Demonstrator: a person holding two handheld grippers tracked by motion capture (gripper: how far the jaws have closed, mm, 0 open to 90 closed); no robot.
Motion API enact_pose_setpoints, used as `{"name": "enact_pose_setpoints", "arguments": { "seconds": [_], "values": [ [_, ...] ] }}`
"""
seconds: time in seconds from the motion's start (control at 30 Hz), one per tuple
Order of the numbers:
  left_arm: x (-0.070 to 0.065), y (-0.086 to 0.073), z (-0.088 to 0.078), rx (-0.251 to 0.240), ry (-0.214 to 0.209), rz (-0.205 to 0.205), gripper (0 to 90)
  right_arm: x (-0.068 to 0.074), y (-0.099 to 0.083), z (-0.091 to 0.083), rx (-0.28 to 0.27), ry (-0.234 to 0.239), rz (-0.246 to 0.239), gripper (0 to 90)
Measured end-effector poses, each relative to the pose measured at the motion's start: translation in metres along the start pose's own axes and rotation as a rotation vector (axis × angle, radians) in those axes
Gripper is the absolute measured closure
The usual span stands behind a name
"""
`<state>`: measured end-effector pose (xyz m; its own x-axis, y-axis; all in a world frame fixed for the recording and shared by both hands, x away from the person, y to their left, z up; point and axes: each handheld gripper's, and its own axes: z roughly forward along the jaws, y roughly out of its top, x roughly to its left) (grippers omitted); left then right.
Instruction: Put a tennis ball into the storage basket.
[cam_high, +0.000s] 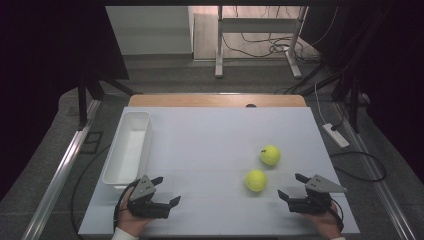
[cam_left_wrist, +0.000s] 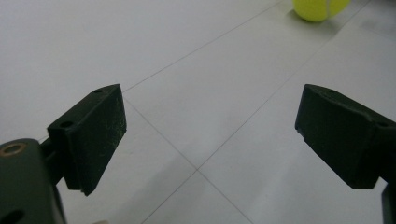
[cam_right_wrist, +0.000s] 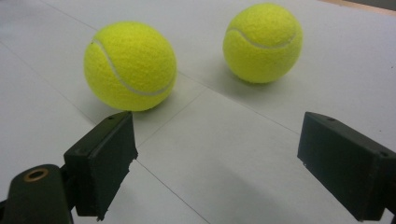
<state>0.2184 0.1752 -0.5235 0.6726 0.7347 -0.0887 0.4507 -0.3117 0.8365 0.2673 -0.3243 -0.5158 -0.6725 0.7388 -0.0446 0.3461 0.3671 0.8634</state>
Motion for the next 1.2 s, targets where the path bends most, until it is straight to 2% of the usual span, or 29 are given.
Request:
{"name": "enact_pose_setpoints", "arguments": {
  "seconds": [0.2, 0.5, 1.2],
  "values": [
    [-0.004, 0.007, 0.000, -0.001, -0.003, 0.009, 9.4, 0.000, 0.000, 0.001, -0.001, 0.001, 0.002, 11.2],
    [-0.004, 0.019, 0.002, -0.012, -0.023, -0.012, 9.4, 0.000, 0.001, 0.002, -0.005, 0.001, 0.003, 11.3],
    [-0.012, 0.039, 0.011, -0.013, -0.058, -0.002, 9.3, -0.001, 0.001, 0.004, 0.001, 0.000, 0.004, 11.3]
  ]
}}
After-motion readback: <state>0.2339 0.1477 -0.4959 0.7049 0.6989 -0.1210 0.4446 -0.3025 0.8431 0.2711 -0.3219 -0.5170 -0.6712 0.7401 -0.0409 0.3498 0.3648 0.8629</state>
